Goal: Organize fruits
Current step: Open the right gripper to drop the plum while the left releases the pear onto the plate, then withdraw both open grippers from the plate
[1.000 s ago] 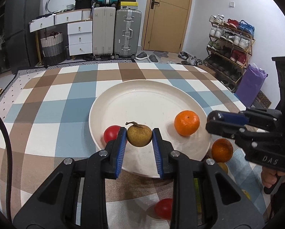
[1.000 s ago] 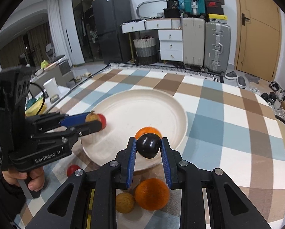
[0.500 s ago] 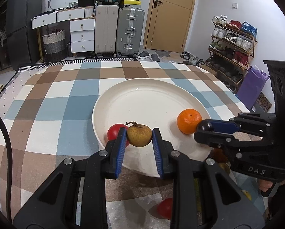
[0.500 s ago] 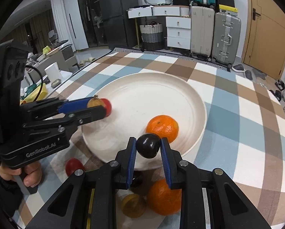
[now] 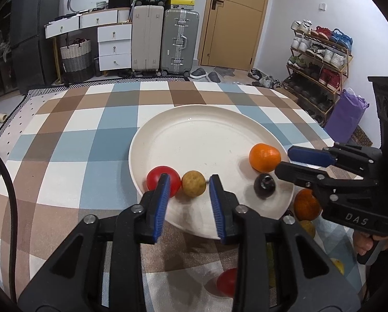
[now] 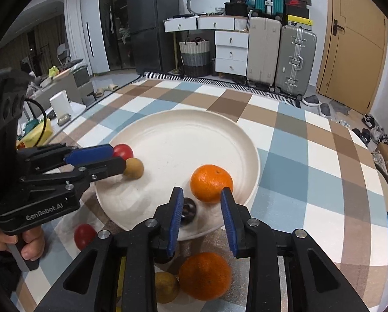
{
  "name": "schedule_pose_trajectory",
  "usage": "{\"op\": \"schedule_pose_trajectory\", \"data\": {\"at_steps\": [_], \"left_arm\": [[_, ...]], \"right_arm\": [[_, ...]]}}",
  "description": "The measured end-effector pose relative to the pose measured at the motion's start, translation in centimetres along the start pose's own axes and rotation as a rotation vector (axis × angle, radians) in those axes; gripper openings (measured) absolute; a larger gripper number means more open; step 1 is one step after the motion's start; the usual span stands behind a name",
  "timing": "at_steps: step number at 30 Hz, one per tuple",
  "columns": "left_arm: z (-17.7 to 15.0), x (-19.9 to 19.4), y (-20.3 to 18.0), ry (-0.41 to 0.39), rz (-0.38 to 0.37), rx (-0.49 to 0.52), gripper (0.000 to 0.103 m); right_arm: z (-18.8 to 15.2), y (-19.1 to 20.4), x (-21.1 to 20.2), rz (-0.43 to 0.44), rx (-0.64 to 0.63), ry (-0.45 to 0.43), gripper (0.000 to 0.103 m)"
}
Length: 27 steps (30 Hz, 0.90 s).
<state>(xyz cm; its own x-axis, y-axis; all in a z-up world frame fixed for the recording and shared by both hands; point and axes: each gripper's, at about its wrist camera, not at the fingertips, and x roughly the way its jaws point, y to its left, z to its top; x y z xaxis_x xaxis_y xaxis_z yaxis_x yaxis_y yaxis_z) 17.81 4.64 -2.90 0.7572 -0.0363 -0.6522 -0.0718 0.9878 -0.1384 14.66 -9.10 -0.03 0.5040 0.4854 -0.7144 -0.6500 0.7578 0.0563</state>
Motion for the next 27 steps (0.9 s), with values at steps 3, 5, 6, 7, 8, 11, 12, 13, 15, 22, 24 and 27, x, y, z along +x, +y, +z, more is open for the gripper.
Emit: {"op": "schedule_pose_trajectory", "data": {"at_steps": [3, 5, 6, 7, 8, 11, 12, 13, 15, 22, 24, 27], "left_arm": [[-0.2, -0.4, 0.1, -0.009, 0.028, -0.003, 0.064], [-0.3, -0.8, 0.2, -0.024, 0.038, -0.005, 0.079], [-0.4, -0.9, 0.2, -0.028, 0.045, -0.005, 0.086], [-0.5, -1.1, 0.3, -0.031, 0.051, -0.006, 0.088], [-0.5, -1.2, 0.4, -0.031, 0.053, -0.009, 0.089], [-0.8, -1.8, 0.5, -0.034, 0.05, -0.025, 0.102], [-0.8, -2.2, 0.5, -0.044, 0.046, -0.027, 0.102], [-0.8, -2.4, 0.5, -0.049, 0.044, -0.026, 0.102], [-0.9, -2.9, 0.3, -0.058, 0.046, -0.021, 0.102], [-1.4, -4.6, 0.5, -0.081, 0.044, -0.029, 0.102], [-1.6, -5.0, 0.6, -0.082, 0.049, -0.029, 0.102], [-2.1, -5.4, 0.8, -0.08, 0.056, -0.03, 0.102]], "right_arm": [[-0.1, -0.3, -0.7, 0.003, 0.01, -0.021, 0.048], [-0.2, -0.5, -1.0, 0.007, 0.019, -0.026, 0.054], [-0.3, -0.6, -1.3, 0.019, 0.026, -0.032, 0.062], [-0.4, -0.7, -1.5, 0.027, 0.031, -0.036, 0.072], [-0.4, -0.8, -1.7, 0.033, 0.035, -0.045, 0.075], [-0.4, -0.7, -2.4, 0.038, 0.03, -0.063, 0.086], [-0.4, -0.7, -2.6, 0.04, 0.029, -0.067, 0.088], [-0.4, -0.7, -2.7, 0.04, 0.029, -0.071, 0.091], [-0.6, -0.8, -3.1, 0.047, 0.037, -0.08, 0.1], [-1.6, -1.5, -4.2, 0.046, 0.055, -0.094, 0.103], [-1.9, -1.7, -4.3, 0.045, 0.058, -0.086, 0.103], [-2.3, -1.9, -4.3, 0.045, 0.056, -0.074, 0.103]]}}
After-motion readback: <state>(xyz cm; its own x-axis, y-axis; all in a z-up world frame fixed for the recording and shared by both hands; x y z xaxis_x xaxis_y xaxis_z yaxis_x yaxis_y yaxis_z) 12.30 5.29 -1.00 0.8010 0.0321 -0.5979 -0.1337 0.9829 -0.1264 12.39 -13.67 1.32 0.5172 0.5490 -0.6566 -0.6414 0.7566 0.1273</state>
